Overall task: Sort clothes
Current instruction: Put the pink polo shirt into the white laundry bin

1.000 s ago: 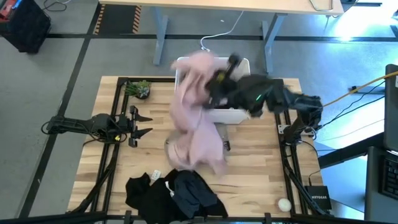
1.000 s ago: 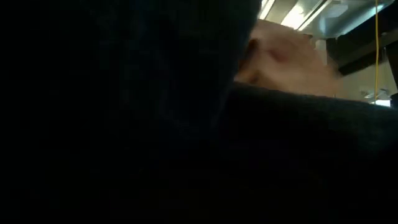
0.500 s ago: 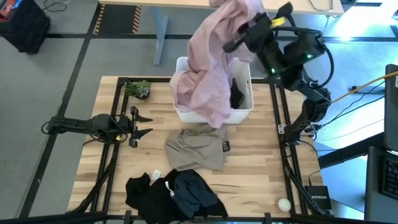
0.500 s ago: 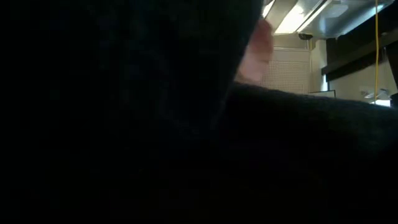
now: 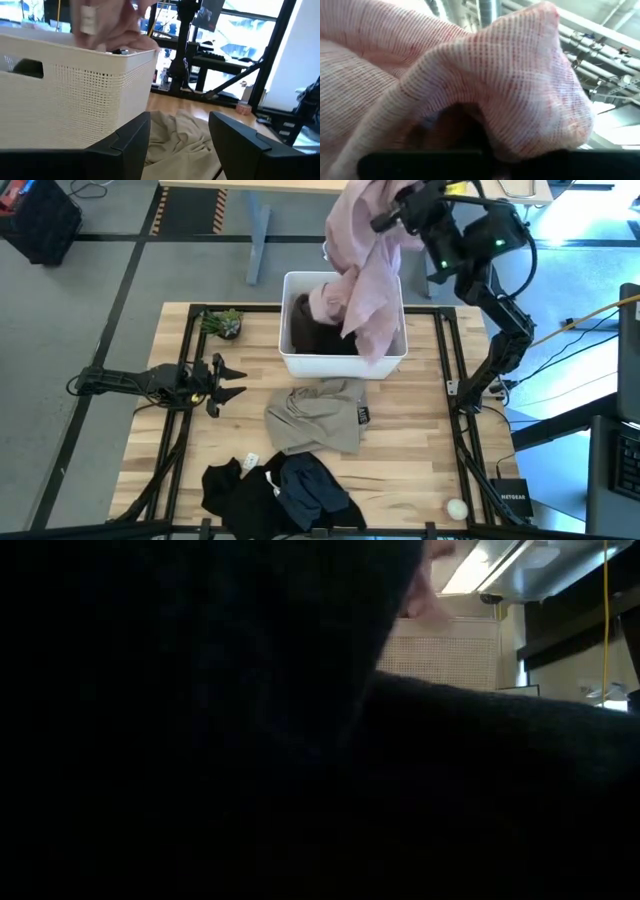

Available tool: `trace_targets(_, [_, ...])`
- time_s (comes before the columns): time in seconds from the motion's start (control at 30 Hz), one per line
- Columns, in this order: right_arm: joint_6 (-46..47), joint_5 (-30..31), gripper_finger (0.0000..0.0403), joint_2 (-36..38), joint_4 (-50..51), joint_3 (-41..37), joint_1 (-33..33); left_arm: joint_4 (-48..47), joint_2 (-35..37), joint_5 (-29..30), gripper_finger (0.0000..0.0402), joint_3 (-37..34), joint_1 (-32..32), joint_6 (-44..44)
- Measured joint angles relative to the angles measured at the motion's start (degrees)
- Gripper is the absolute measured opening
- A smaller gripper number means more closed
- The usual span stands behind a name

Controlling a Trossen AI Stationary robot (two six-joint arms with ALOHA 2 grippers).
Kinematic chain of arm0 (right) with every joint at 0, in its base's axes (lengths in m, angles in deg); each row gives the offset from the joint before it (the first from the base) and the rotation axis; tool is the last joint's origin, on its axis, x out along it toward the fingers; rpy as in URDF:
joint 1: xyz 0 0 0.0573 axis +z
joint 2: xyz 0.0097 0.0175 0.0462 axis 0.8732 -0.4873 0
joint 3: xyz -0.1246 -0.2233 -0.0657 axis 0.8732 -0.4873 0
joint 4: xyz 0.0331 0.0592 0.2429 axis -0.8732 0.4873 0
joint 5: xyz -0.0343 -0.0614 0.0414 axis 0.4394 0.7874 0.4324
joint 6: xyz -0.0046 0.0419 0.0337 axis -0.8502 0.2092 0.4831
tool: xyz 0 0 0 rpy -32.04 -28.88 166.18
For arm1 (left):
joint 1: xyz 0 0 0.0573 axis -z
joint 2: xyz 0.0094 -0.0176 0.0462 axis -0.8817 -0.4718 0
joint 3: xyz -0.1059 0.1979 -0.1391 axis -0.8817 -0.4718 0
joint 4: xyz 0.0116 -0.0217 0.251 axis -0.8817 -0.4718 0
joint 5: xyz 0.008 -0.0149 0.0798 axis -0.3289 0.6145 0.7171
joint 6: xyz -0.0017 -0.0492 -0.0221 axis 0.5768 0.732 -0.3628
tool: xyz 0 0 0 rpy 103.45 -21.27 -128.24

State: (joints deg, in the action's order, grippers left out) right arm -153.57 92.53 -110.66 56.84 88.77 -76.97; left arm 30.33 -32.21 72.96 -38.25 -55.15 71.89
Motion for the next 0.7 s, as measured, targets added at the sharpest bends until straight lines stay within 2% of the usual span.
trace_targets(0.1, [6.0,0.0,0.0033,0.0,6.6,-0.6,-0.2,-0.1,0.0,0.0,0.0198,0.0,0.0,2.2])
trace_targets(0.3, [25.7,0.5,0.0033,-0.1,24.7,-2.1,0.0,-0.3,0.0,0.0,0.0198,0.0,0.0,4.9])
trace_targets(0.4, [31.9,-2.2,0.0038,-0.1,34.0,-3.5,-0.2,-0.3,0.0,0.0,0.0198,0.0,0.0,6.5])
trace_targets(0.53, [36.0,-4.6,0.0083,-0.2,41.5,-6.0,-0.7,-0.2,0.0,0.0,0.0198,0.0,0.0,9.5])
trace_targets(0.7, [35.8,-3.6,0.0166,-0.7,42.6,-9.0,-1.7,-0.2,0.0,1.4,0.0198,0.0,0.0,11.8])
